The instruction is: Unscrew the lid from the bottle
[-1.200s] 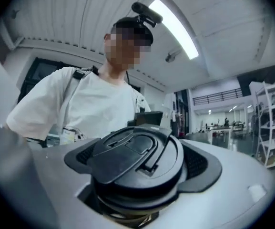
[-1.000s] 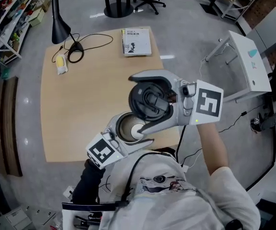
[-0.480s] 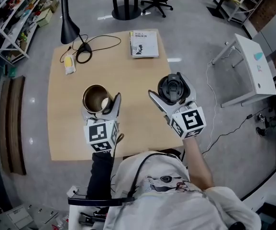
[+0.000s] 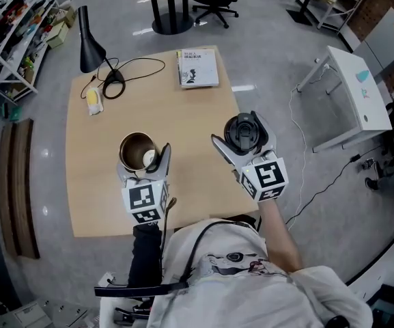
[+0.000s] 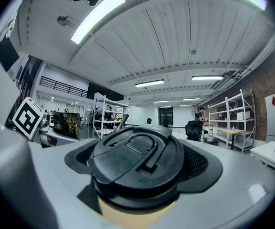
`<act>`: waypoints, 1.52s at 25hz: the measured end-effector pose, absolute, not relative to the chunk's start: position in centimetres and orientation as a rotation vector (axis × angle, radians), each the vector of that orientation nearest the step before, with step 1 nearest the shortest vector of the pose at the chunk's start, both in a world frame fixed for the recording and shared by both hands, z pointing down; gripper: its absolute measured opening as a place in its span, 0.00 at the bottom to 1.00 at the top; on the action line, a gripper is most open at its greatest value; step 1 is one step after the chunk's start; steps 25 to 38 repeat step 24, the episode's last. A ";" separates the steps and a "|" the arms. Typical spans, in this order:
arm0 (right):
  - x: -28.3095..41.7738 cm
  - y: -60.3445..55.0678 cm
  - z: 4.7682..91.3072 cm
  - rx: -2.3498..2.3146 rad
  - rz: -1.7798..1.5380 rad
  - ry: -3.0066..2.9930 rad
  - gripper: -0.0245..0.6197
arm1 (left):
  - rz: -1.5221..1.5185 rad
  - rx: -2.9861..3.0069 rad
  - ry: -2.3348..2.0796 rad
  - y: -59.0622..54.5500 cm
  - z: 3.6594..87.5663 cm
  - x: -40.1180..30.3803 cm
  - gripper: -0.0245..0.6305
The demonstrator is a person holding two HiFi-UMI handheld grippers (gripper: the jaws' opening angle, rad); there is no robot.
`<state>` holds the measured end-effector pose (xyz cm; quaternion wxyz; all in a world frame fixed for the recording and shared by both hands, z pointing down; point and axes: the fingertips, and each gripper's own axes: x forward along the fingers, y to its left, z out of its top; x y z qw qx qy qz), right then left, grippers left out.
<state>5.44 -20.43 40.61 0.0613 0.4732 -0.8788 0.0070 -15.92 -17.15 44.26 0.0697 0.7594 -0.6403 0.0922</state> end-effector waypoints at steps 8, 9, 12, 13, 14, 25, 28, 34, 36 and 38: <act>6.0 -20.6 40.5 1.434 -0.001 -2.658 0.82 | 0.309 2.331 -1.890 -17.6 44.4 -14.4 0.68; 5.9 -20.6 40.5 1.429 -0.003 -2.661 0.82 | 0.316 2.334 -1.887 -17.7 44.5 -14.3 0.68; 5.5 -20.5 40.5 1.409 -0.012 -2.668 0.82 | 0.334 2.339 -1.879 -17.8 44.5 -14.3 0.68; 5.3 -20.5 40.5 1.402 -0.014 -2.670 0.82 | 0.339 2.339 -1.875 -17.8 44.5 -14.3 0.68; 5.1 -20.6 40.5 1.395 -0.015 -2.671 0.82 | 0.342 2.339 -1.869 -17.9 44.6 -14.2 0.68; 4.8 -20.9 40.9 1.375 -0.018 -2.679 0.82 | 0.369 2.366 -1.813 -18.4 45.6 -13.2 0.68; 4.8 -20.9 40.9 1.375 -0.018 -2.679 0.82 | 0.369 2.366 -1.813 -18.4 45.6 -13.2 0.68; 4.8 -20.9 40.9 1.375 -0.018 -2.679 0.82 | 0.369 2.366 -1.813 -18.4 45.6 -13.2 0.68; 4.8 -20.9 40.9 1.375 -0.018 -2.679 0.82 | 0.369 2.366 -1.813 -18.4 45.6 -13.2 0.68; 4.8 -20.9 40.9 1.375 -0.018 -2.679 0.82 | 0.369 2.366 -1.813 -18.4 45.6 -13.2 0.68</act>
